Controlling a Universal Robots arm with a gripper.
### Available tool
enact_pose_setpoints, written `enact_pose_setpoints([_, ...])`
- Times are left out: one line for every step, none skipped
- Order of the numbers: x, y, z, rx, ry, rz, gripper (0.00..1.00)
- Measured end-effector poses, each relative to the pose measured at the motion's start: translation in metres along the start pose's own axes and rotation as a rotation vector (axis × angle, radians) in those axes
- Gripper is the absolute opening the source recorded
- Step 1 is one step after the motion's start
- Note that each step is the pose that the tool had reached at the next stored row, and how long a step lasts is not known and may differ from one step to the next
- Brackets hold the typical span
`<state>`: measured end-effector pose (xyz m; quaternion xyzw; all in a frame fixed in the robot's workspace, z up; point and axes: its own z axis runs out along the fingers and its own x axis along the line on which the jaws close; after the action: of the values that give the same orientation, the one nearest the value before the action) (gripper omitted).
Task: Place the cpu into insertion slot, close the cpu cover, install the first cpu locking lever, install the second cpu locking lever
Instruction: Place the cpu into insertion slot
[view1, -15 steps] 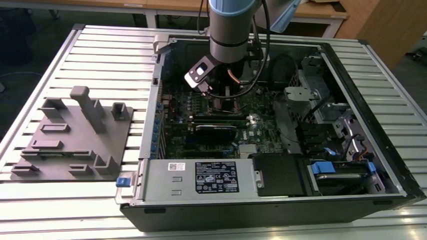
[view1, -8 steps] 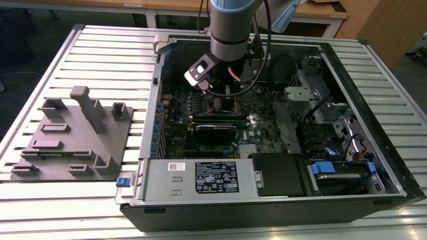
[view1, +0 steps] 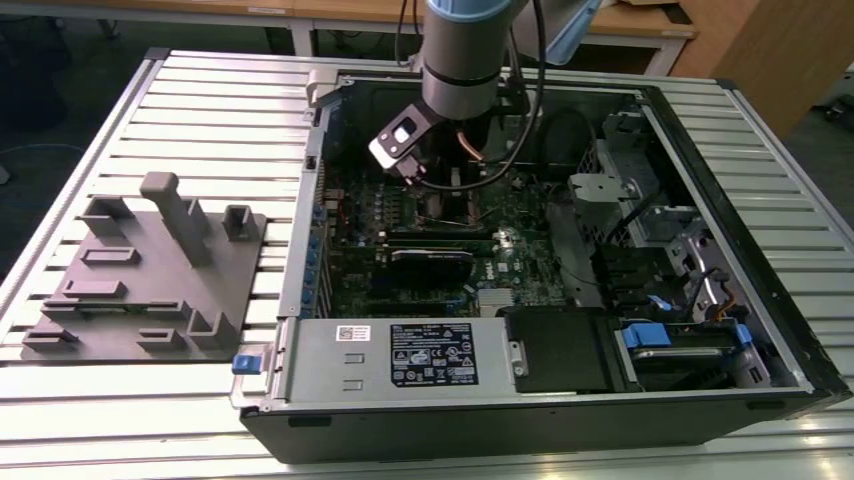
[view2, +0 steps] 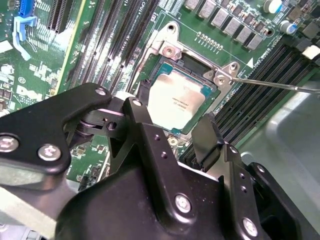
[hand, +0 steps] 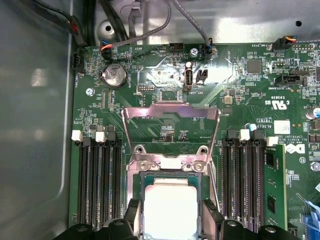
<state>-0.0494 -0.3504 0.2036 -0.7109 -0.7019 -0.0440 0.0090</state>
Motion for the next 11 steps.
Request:
enact_pose_setpoints([0.0,0.0002,-0.0004,0.0024,-0.0001,0.0,0.59])
enact_pose_setpoints([0.0001,0.0005,-0.0008,0.0049,0.0,0.0,0.59])
enact_pose_setpoints([0.0001,0.0008,-0.001,0.0075,-0.0001,0.001,0.53])
enact_pose_setpoints([0.0001,0.0013,-0.0011,0.0102,-0.0001,0.001,0.46])
enact_pose_setpoints([0.0001,0.0019,-0.0011,0.0132,-0.0001,0.001,0.46])
enact_pose_setpoints([0.0001,0.0024,-0.0014,0.016,-0.0004,0.001,0.4])
enact_pose_setpoints([0.0001,0.0027,-0.0017,0.0185,-0.0004,0.001,0.35])
enact_pose_setpoints([0.0002,0.0029,-0.0021,0.0206,-0.0004,0.002,0.35])
enact_pose_setpoints([0.0002,0.0031,-0.0025,0.0228,-0.0004,0.002,0.29])
enact_pose_setpoints([0.0002,0.0032,-0.0033,0.0254,-0.0007,0.002,0.23])
enact_pose_setpoints([0.0003,0.0032,-0.0038,0.027,-0.0005,0.002,0.23])
